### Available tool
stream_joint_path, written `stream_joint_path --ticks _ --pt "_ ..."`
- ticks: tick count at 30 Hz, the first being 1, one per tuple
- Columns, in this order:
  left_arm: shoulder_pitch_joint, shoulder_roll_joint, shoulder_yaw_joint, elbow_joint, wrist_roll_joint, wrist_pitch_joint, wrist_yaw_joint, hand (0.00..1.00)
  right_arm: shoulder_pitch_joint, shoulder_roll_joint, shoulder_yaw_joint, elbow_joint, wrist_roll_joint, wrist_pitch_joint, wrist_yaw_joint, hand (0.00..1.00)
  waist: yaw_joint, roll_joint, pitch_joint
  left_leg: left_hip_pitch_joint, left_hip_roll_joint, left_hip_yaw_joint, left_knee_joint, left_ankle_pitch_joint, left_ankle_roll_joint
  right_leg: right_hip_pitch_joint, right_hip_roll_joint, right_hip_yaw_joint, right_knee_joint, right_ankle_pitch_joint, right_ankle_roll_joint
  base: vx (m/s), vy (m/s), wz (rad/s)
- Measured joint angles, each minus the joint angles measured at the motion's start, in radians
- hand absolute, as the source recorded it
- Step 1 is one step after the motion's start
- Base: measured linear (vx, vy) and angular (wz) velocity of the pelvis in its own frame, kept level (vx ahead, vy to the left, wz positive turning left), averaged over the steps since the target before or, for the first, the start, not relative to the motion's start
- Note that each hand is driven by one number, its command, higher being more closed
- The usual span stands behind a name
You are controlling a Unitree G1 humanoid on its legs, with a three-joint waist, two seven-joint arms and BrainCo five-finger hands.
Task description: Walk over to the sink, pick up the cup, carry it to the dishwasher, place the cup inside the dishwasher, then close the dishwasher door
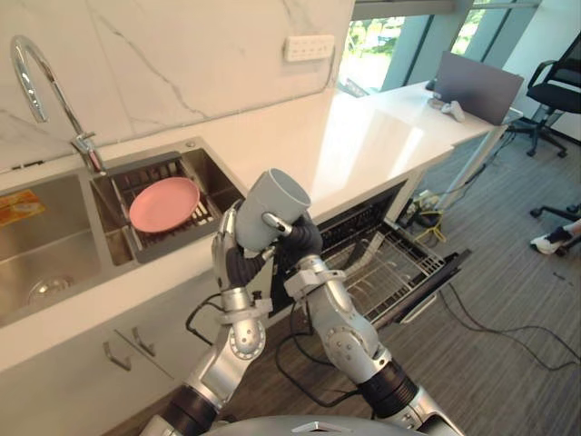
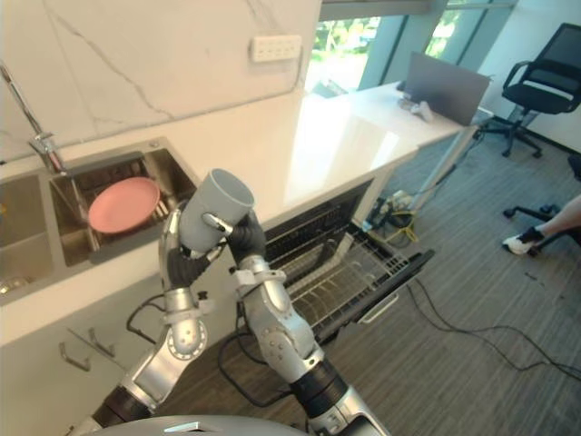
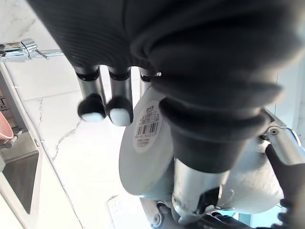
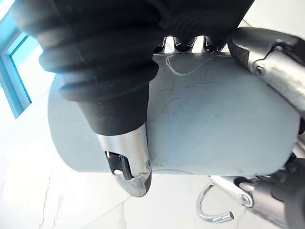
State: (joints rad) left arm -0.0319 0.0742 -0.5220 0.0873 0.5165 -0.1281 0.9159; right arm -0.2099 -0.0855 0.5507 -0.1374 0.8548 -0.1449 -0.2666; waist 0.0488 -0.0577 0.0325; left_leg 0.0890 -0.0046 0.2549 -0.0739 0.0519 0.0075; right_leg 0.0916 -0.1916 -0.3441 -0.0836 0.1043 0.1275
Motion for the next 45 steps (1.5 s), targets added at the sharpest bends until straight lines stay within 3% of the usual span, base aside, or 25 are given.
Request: stream_joint_path --ticks 4,10,16,19,25,27,28,30,32,33,35,37,39,41,43,45 --pt "0.037 0.004 -0.002 0.001 -0.001 0.006 0.018 0.00 -0.041 0.001 0.004 0.002 0.028 -0.037 0.006 1.00 -0.002 0.000 0.000 0.000 0.001 0.001 0.000 -0.003 -0.004 -0.001 0.001 0.002 -0.002 0.000 -0.001 0.00 0.000 0.00" --pt "0.043 -0.009 -0.036 0.061 -0.001 0.031 0.024 0.00 -0.098 0.104 0.066 -0.001 0.104 -0.077 0.128 1.00 -0.010 0.001 -0.004 0.002 0.003 0.014 0.000 -0.002 -0.003 -0.006 0.002 0.007 -0.002 0.002 -0.002 0.00 0.000 -0.05" --pt "0.043 -0.017 0.052 0.063 -0.015 0.043 0.077 0.00 -0.097 0.110 0.060 0.000 0.139 -0.118 0.136 1.00 -0.012 0.000 -0.007 0.005 0.003 0.017 0.000 -0.002 -0.004 -0.005 0.002 0.009 -0.001 0.002 -0.002 0.00 0.000 0.00" --pt "0.043 -0.020 0.079 0.067 -0.055 0.032 0.058 0.00 -0.097 0.116 0.013 -0.002 0.137 -0.144 0.132 1.00 -0.010 0.000 -0.007 0.007 0.003 0.018 -0.001 -0.003 -0.004 -0.003 0.001 0.009 -0.001 0.003 -0.003 0.00 0.000 0.00" --pt "0.050 -0.027 0.075 0.079 -0.255 -0.066 -0.173 0.00 -0.084 0.092 -0.257 -0.082 0.099 -0.222 0.110 1.00 -0.012 0.001 -0.007 0.011 0.002 0.023 -0.002 -0.006 -0.009 -0.002 0.001 0.015 0.000 0.003 -0.004 0.00 0.001 -0.01" --pt "0.061 -0.021 0.026 0.053 -0.413 -0.104 -0.352 0.00 -0.074 0.038 -0.401 -0.124 0.080 -0.269 0.111 1.00 -0.019 0.002 -0.007 0.012 0.002 0.036 -0.002 -0.008 -0.009 -0.008 0.001 0.030 0.003 0.004 -0.004 0.00 0.004 -0.12" --pt "0.062 -0.018 0.009 0.046 -0.456 -0.111 -0.403 0.00 -0.073 0.021 -0.434 -0.123 0.080 -0.276 0.111 1.00 -0.022 0.003 -0.006 0.013 0.002 0.043 -0.002 -0.009 -0.009 -0.010 0.001 0.033 0.003 0.005 -0.004 0.01 0.006 -0.18" --pt "0.062 -0.012 -0.049 0.019 -0.661 -0.128 -0.635 0.00 -0.053 -0.053 -0.559 -0.120 0.079 -0.294 0.110 1.00 -0.041 0.012 -0.007 0.013 0.001 0.052 -0.002 -0.013 -0.009 -0.016 0.001 0.046 0.004 0.009 -0.001 0.01 0.005 -0.17" --pt "0.062 -0.011 -0.080 -0.009 -0.817 -0.128 -0.802 0.00 -0.027 -0.100 -0.642 -0.108 0.056 -0.298 0.111 1.00 -0.052 0.024 -0.008 0.014 0.002 0.065 -0.002 -0.012 -0.005 -0.022 0.002 0.059 0.004 0.013 0.004 0.02 -0.001 -0.18" --pt "0.062 -0.010 -0.085 -0.020 -0.863 -0.127 -0.850 0.00 -0.021 -0.116 -0.667 -0.094 0.044 -0.302 0.111 1.00 -0.059 0.028 -0.008 0.016 0.002 0.069 -0.002 -0.012 -0.004 -0.022 0.002 0.062 0.004 0.013 0.004 0.03 -0.011 -0.18" --pt "0.062 0.000 -0.091 -0.064 -1.028 -0.103 -1.017 0.00 0.012 -0.177 -0.756 0.009 0.001 -0.311 0.108 1.00 -0.080 0.041 -0.013 0.018 0.005 0.075 -0.002 -0.015 -0.006 -0.023 0.005 0.071 0.004 0.013 0.004 0.02 -0.018 -0.12" --pt "0.062 0.013 -0.092 -0.078 -1.115 -0.066 -1.113 0.00 0.036 -0.212 -0.803 0.108 -0.010 -0.309 0.102 1.00 -0.086 0.045 -0.011 0.018 0.008 0.079 -0.002 -0.017 -0.008 -0.026 0.007 0.078 0.004 0.013 0.004 0.00 -0.027 -0.09" --pt "0.073 0.034 -0.107 -0.072 -1.156 -0.017 -1.163 0.00 0.060 -0.232 -0.836 0.195 -0.032 -0.307 0.090 1.00 -0.088 0.048 -0.008 0.018 0.013 0.086 -0.003 -0.025 -0.017 -0.035 0.007 0.085 0.003 0.013 0.001 -0.02 -0.024 -0.11" --pt "0.106 0.046 -0.112 -0.004 -1.130 0.031 -1.189 0.00 0.089 -0.242 -0.848 0.277 -0.034 -0.283 0.095 1.00 -0.095 0.061 -0.002 0.016 0.018 0.088 -0.009 -0.027 -0.019 -0.037 0.010 0.085 0.003 0.005 -0.006 -0.02 -0.033 -0.04" --pt "0.128 0.047 -0.107 0.087 -1.087 0.058 -1.175 0.00 0.112 -0.242 -0.845 0.315 -0.032 -0.240 0.123 1.00 -0.100 0.068 0.002 0.013 0.022 0.086 -0.009 -0.026 -0.020 -0.039 0.014 0.083 0.002 0.000 -0.004 -0.01 -0.040 0.04" --pt "0.171 0.067 -0.068 0.196 -1.002 0.085 -1.115 0.00 0.130 -0.235 -0.809 0.387 -0.040 -0.180 0.162 1.00 -0.107 0.063 0.006 0.012 0.028 0.072 -0.009 -0.024 -0.024 -0.033 0.020 0.065 -0.003 -0.004 -0.003 0.00 -0.051 0.15"
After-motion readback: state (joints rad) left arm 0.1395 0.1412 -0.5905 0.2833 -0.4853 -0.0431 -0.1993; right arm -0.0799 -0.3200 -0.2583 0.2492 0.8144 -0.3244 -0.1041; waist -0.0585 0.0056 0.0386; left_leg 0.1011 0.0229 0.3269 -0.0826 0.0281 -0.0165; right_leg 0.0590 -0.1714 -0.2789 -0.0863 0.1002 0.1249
